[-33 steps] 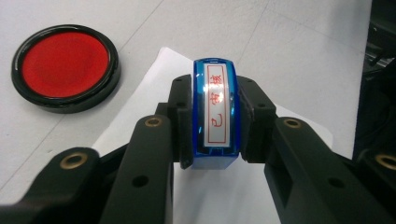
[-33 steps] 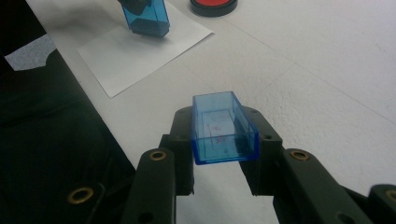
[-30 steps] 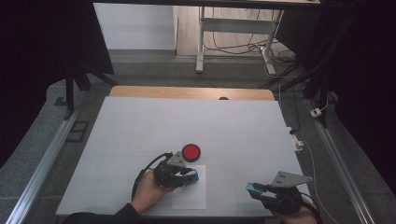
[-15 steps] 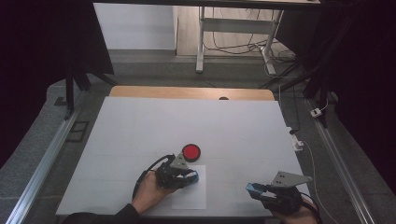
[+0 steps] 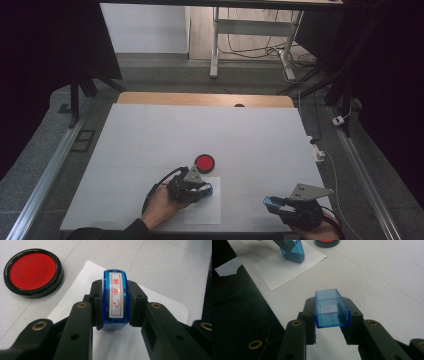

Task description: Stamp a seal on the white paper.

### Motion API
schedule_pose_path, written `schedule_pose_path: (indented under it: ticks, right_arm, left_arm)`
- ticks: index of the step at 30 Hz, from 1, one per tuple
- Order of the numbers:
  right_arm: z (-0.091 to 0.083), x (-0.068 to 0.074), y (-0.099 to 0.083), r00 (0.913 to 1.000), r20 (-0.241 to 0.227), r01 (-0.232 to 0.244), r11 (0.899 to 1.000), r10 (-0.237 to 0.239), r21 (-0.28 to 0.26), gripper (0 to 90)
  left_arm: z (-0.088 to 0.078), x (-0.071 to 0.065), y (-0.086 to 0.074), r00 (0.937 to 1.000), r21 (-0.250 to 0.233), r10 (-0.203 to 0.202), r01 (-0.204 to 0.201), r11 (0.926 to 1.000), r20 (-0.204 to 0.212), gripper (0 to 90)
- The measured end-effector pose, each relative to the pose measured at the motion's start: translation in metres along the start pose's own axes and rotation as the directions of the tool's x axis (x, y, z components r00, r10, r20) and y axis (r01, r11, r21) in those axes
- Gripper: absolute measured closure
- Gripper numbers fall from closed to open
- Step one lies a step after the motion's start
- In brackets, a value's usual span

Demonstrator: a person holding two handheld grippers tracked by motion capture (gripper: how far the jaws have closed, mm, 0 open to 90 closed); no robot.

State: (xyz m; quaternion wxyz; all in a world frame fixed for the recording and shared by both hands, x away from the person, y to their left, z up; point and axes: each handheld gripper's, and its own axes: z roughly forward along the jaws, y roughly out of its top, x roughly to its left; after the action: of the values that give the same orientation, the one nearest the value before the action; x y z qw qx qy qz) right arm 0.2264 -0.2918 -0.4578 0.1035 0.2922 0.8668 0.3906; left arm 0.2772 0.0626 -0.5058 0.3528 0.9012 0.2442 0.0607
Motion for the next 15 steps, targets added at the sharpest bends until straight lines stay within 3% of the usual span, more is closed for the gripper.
schedule_pose_path:
  ticks: [15]
  right_arm:
    - [0.000,0.000,0.000,1.0000,0.001,0.002,1.000,-0.002,0.003,68.5]
  left_arm:
    - [0.002,0.015,-0.004,0.9914,-0.022,-0.099,0.101,0.9947,0.086,70.2]
